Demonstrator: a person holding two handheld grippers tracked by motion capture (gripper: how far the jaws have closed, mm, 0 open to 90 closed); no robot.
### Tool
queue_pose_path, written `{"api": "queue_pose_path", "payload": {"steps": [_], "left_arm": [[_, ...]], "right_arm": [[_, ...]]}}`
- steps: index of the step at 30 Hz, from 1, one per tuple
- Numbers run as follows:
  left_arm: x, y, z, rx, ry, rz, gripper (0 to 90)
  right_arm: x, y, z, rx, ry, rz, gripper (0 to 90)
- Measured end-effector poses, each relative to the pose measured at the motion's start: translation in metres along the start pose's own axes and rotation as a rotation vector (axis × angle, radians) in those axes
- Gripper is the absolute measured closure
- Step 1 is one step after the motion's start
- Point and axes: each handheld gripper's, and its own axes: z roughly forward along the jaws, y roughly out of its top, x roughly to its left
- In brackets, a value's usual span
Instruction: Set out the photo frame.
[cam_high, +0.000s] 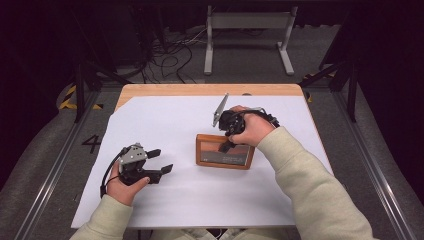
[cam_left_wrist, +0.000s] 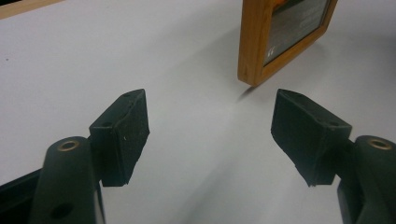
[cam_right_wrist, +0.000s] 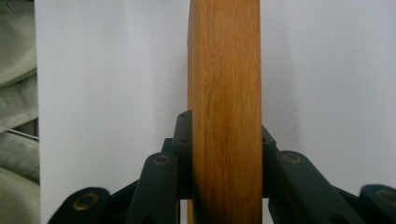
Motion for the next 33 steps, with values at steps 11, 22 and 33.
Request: {"api": "queue_pose_path", "payload": {"steps": [11,22,33], "left_arm": [[0.0,-0.001,0.0,0.001,0.001,0.001,27.9],[-0.001,-0.001,0.0,0.004,-0.001,0.003,27.9],[-0.001,0.0,0.0,0.005,0.002,0.006,27.9]], "right_arm": [[-0.007,0.0,0.011,0.024,0.016,-0.035,71.3],[-0.011,-0.002,0.012,-0.007,0.013,-0.067,70.8],[-0.016,-0.006,0.01,-0.056,-0.076,0.043,52.5]]}}
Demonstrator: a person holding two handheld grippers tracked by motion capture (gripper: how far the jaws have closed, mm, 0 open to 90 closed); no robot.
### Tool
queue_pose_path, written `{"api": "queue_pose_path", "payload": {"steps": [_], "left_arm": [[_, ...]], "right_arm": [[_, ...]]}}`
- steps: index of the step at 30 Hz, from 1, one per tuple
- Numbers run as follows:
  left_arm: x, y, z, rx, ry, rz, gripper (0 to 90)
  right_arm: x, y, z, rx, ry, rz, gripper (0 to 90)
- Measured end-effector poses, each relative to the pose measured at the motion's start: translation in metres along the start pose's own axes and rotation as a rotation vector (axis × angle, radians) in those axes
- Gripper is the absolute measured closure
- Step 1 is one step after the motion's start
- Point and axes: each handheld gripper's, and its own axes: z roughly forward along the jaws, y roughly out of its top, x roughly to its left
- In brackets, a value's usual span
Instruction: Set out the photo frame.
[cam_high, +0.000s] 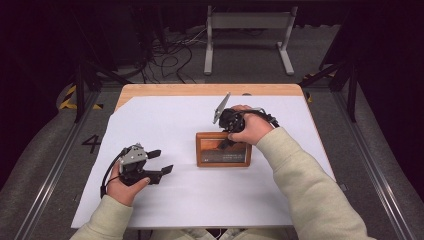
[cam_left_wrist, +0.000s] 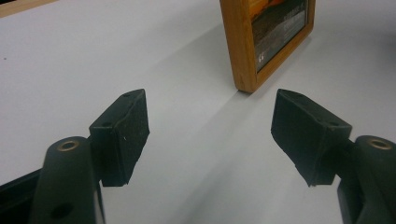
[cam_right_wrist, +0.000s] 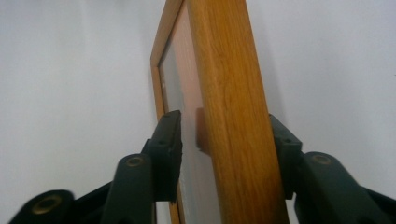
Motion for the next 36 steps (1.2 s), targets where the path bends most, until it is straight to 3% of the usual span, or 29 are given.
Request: {"api": "queue_pose_path", "payload": {"steps": [5,6,15,22,28,30,36], "left_arm": [[0.0,0.0,0.001,-0.001,-0.005,-0.009,27.7],[0.0,0.0,0.001,0.0,-0.004,-0.008,27.7],[-0.001,0.0,0.001,0.007,-0.002,-0.002,27.6],[-0.001,0.001,0.001,0.0,-0.001,0.0,27.6],[-0.003,0.003,0.002,0.004,0.003,0.002,27.3],[-0.003,0.003,0.002,0.006,0.01,0.004,26.4],[-0.002,0.004,0.001,0.003,0.02,-0.004,24.7]], "right_arm": [[-0.001,-0.001,-0.002,-0.031,-0.034,0.031,39.3],[-0.001,-0.002,-0.002,-0.044,-0.037,0.067,35.9],[0.001,-0.009,-0.011,-0.097,-0.05,0.107,26.2],[0.013,-0.023,-0.037,-0.192,-0.125,0.145,20.2],[0.023,-0.053,-0.055,-0.247,-0.193,0.194,18.3],[0.026,-0.071,-0.063,-0.283,-0.231,0.237,17.2],[0.031,-0.095,-0.073,-0.332,-0.267,0.298,17.2]]}}
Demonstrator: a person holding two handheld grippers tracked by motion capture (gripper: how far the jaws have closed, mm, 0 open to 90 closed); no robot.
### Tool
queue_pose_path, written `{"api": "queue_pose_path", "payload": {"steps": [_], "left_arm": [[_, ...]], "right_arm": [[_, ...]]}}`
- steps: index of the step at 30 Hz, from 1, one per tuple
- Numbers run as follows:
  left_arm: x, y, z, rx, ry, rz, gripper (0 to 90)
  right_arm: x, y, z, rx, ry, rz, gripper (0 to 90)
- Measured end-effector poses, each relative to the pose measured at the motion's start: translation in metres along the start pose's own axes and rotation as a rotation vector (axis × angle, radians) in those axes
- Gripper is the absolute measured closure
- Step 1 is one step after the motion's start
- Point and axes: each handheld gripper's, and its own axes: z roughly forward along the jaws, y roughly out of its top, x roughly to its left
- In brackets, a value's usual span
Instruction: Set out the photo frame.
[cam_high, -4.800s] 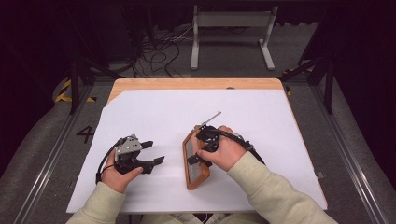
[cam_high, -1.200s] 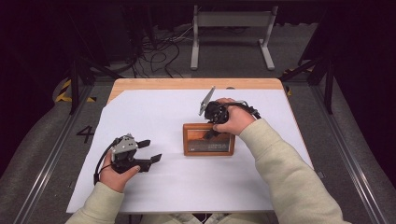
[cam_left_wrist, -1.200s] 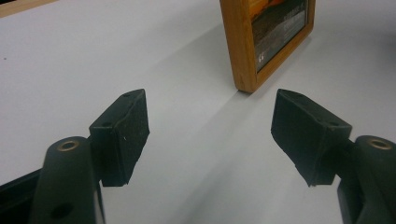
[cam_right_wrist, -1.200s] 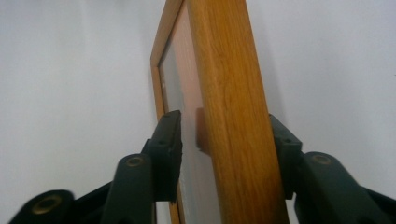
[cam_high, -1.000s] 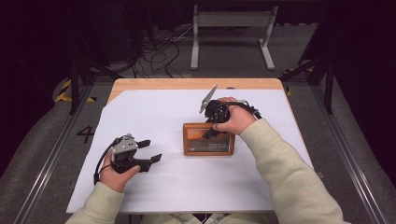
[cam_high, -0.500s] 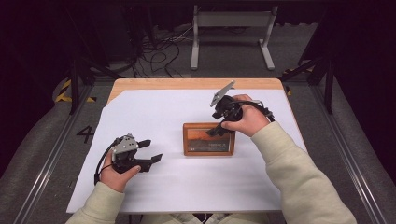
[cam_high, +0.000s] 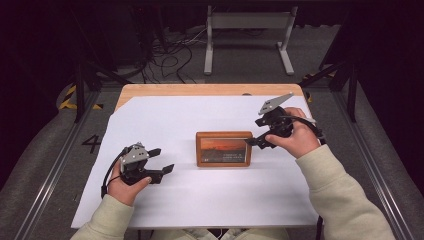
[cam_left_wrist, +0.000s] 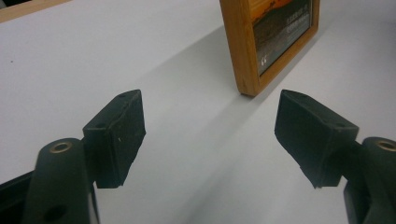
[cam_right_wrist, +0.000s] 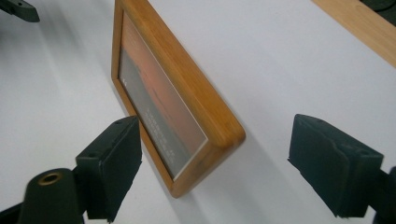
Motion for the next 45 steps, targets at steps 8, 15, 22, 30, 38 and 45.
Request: {"api": "queue_pose_path", "payload": {"steps": [8,15,22,30,38,45], "left_arm": [[0.001,0.001,-0.001,-0.012,0.0,-0.012,23.1],[0.002,0.001,0.0,-0.016,-0.006,0.003,18.6],[0.001,0.001,0.001,-0.005,-0.007,0.0,18.5],[-0.001,0.002,0.002,-0.009,-0.008,0.008,18.8],[-0.002,0.002,0.003,-0.011,-0.008,0.014,19.0],[-0.003,0.001,0.003,-0.009,-0.009,0.023,19.1]], "right_arm": [[-0.001,-0.021,-0.02,-0.054,-0.026,0.041,15.6],[0.001,-0.041,-0.033,-0.085,-0.062,0.054,14.8],[0.004,-0.072,-0.035,-0.173,-0.082,0.106,15.9],[0.011,-0.104,-0.027,-0.22,-0.11,0.135,16.1],[0.017,-0.123,-0.013,-0.244,-0.12,0.143,17.3],[0.022,-0.14,0.0,-0.284,-0.143,0.144,18.1]]}}
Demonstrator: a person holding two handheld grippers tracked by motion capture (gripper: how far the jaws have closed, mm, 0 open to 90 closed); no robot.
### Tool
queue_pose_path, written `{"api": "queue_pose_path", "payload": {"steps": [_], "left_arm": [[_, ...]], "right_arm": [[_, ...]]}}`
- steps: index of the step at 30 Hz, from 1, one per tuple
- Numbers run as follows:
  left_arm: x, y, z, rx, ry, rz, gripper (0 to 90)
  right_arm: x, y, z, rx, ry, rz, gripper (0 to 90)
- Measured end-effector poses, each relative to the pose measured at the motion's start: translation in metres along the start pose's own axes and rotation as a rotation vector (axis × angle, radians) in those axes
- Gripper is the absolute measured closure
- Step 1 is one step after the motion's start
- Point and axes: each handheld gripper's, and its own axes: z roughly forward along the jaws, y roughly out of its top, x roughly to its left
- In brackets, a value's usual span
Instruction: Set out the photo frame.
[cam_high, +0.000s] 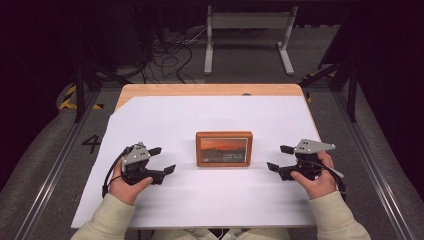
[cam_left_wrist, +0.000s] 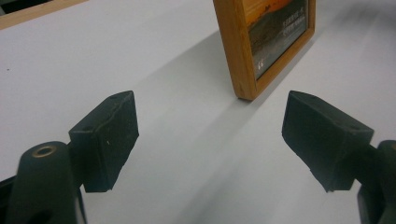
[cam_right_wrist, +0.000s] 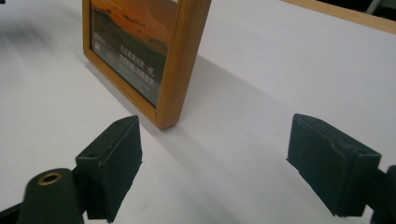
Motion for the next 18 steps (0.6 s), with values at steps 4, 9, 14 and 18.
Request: {"api": "queue_pose_path", "payload": {"steps": [4,9,14,18], "left_arm": [[-0.001,0.0,0.001,0.002,-0.002,0.006,19.1],[-0.001,-0.002,0.003,0.015,-0.013,0.001,19.1],[-0.001,-0.004,0.004,0.032,-0.009,-0.011,19.2],[0.0,-0.004,0.004,0.032,-0.008,-0.008,19.2]], "right_arm": [[0.001,-0.01,0.006,-0.01,-0.013,-0.004,19.1],[-0.004,-0.02,0.014,0.013,-0.014,0.009,19.6],[-0.004,-0.019,0.014,0.004,-0.023,-0.001,19.7],[-0.005,-0.018,0.012,-0.012,-0.032,0.0,19.7]]}}
